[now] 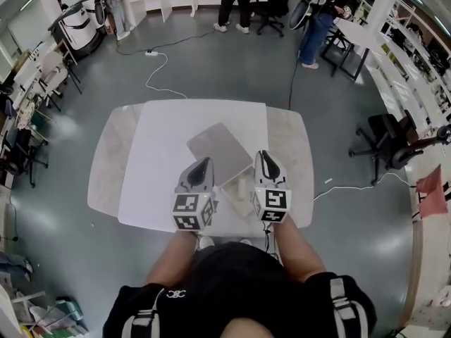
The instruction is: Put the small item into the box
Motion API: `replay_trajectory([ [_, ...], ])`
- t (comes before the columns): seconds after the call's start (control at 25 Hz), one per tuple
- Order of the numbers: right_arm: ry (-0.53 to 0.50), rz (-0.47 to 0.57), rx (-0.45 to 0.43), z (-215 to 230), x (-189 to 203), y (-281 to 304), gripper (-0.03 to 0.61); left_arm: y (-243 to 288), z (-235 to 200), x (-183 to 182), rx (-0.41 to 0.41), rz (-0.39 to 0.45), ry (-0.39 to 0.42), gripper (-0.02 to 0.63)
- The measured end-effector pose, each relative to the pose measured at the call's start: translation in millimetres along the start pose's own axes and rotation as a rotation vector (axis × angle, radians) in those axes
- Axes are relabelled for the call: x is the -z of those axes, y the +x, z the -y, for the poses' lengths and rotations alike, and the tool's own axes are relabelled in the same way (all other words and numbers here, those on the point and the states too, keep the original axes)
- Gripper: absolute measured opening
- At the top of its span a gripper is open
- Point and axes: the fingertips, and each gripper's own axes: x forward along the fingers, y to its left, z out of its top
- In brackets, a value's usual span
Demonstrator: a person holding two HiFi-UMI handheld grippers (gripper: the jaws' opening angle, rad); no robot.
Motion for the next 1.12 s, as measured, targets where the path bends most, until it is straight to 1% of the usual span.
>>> replay_trajectory([
  [0.12,0.032,0.080,-0.014,1.6,-30.8,-9.4,0.025,2.3,3.7,-4.2,0.005,0.019,0.005,0.006],
  [0.24,0.043,0.145,-0.024,4.3,-56.7,-20.1,0.014,4.7,7.8,-7.1,0.008,0.028,0.009,0.005],
  [0.4,0.070,0.191,-0.022,9.9,-73.4,-32.0,0.012,5.8,11.7,-10.1,0.009,0.035,0.015,0.005],
  [0.52,0.107,0.194,-0.056,9.0,-72.6,-32.5,0.012,6.3,11.4,-14.7,0.006,0.056,0.026,0.006],
  [0.64,0.104,0.174,-0.100,5.1,-65.6,-32.2,0.012,6.2,13.7,-18.1,0.002,0.079,0.040,0.006],
  [0.84,0.111,0.165,-0.074,9.1,-62.1,-35.9,0.012,3.4,20.0,-22.2,-0.001,0.093,0.058,0.005],
  [1.12,0.172,0.158,-0.058,20.1,-56.0,-39.0,0.012,-3.1,21.9,-25.8,-0.015,0.123,0.062,0.005],
])
